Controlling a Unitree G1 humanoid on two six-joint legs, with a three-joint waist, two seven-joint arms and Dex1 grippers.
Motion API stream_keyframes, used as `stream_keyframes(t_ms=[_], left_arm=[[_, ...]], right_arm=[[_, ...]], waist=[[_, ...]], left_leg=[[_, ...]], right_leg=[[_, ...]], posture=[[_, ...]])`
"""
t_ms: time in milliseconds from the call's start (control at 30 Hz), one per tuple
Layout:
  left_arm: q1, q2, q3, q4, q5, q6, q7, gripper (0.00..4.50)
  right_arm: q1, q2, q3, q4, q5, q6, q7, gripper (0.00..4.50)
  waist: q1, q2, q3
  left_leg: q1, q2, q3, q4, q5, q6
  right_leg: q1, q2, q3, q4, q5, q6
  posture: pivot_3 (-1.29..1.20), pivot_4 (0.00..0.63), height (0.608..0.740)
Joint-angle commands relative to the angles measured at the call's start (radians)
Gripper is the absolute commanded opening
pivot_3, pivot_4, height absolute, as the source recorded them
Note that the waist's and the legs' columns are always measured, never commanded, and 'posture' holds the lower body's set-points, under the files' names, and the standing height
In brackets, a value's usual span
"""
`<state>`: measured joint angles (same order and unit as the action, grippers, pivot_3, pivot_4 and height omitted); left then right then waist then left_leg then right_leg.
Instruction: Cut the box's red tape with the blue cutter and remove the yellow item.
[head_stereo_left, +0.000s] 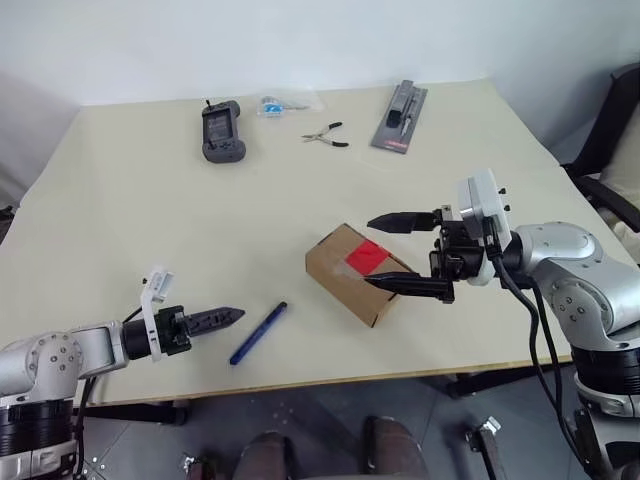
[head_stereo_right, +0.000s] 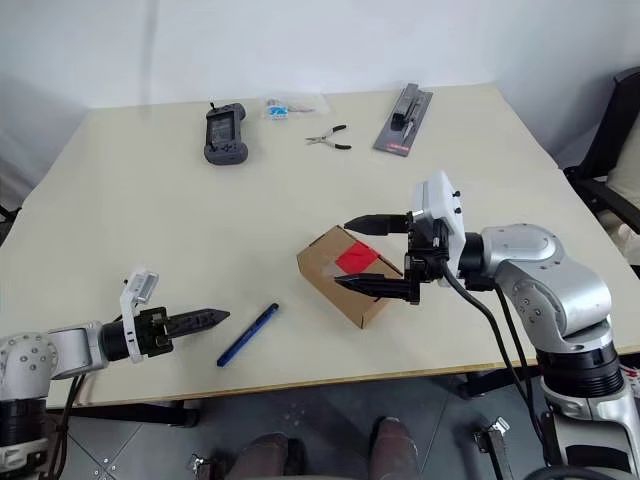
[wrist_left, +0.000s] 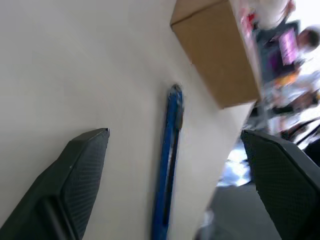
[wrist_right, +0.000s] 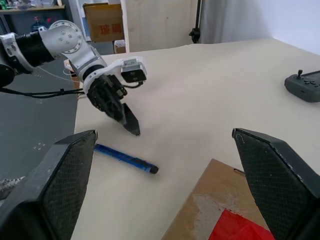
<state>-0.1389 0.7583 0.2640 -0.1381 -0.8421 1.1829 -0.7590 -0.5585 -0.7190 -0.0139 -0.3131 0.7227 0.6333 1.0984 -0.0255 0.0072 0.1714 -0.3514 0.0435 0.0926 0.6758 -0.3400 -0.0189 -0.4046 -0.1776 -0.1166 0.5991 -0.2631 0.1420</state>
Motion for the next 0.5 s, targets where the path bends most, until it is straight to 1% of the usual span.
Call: stream_keyframes(t_ms=[33,167,267,300,367,433,500], left_arm=[[0.050,0.011,-0.099,-0.022,0.199,-0.223,0.039,4.49],[0.122,0.004,-0.119,-0.109,0.286,-0.478,-0.008,4.49],[0.175,-0.040,-0.092,-0.107,0.379,-0.727,0.000,4.49],[0.184,-0.059,-0.079,-0.103,0.394,-0.784,0.004,4.49],[0.194,-0.078,-0.067,-0.097,0.418,-0.831,0.017,4.49],[0.206,-0.110,-0.047,-0.107,0.406,-0.885,0.011,4.49],[0.209,-0.135,-0.033,-0.119,0.396,-0.908,0.017,4.49]], right_arm=[[-0.006,-0.009,-0.012,-0.021,-0.001,-0.010,0.006,4.50],[-0.007,-0.009,-0.011,-0.017,-0.003,-0.011,0.006,4.50],[-0.006,-0.007,-0.011,-0.017,-0.003,-0.011,0.002,4.50],[-0.005,-0.007,-0.013,-0.019,0.000,-0.010,0.000,4.50],[0.000,-0.002,-0.016,-0.025,0.005,-0.008,-0.008,4.50],[0.003,0.008,-0.017,-0.025,0.007,-0.009,-0.019,4.50],[-0.003,0.022,-0.015,-0.012,-0.009,-0.011,-0.053,4.50]], waist=[[0.005,0.003,-0.002],[0.022,0.002,-0.001],[0.024,0.001,0.000],[0.024,0.000,0.000],[0.024,-0.001,0.001],[0.024,-0.003,0.002],[0.025,-0.004,0.002]], left_leg=[[0.000,0.000,0.001,0.000,0.000,0.000],[-0.005,0.004,0.002,0.003,0.000,0.000],[-0.008,0.006,0.002,0.003,-0.001,-0.001],[-0.010,0.006,0.002,0.003,-0.001,-0.001],[-0.015,0.007,0.002,0.004,-0.001,0.000],[-0.021,0.007,0.002,0.005,-0.001,0.000],[-0.022,0.007,0.004,0.006,-0.002,0.001]], right_leg=[[-0.001,0.000,0.000,0.000,0.000,0.000],[-0.005,0.004,0.000,-0.002,0.002,-0.003],[-0.008,0.007,0.000,-0.005,0.003,-0.004],[-0.009,0.007,0.000,-0.005,0.003,-0.004],[-0.013,0.008,-0.001,-0.006,0.003,-0.004],[-0.017,0.008,-0.001,-0.003,0.005,-0.003],[-0.017,0.008,-0.001,-0.004,0.006,-0.001]], posture=[[0.00,0.150,0.740],[0.00,0.150,0.740],[0.00,0.150,0.740],[0.00,0.150,0.740],[0.00,0.150,0.740],[0.00,0.150,0.740],[0.00,0.150,0.740]])
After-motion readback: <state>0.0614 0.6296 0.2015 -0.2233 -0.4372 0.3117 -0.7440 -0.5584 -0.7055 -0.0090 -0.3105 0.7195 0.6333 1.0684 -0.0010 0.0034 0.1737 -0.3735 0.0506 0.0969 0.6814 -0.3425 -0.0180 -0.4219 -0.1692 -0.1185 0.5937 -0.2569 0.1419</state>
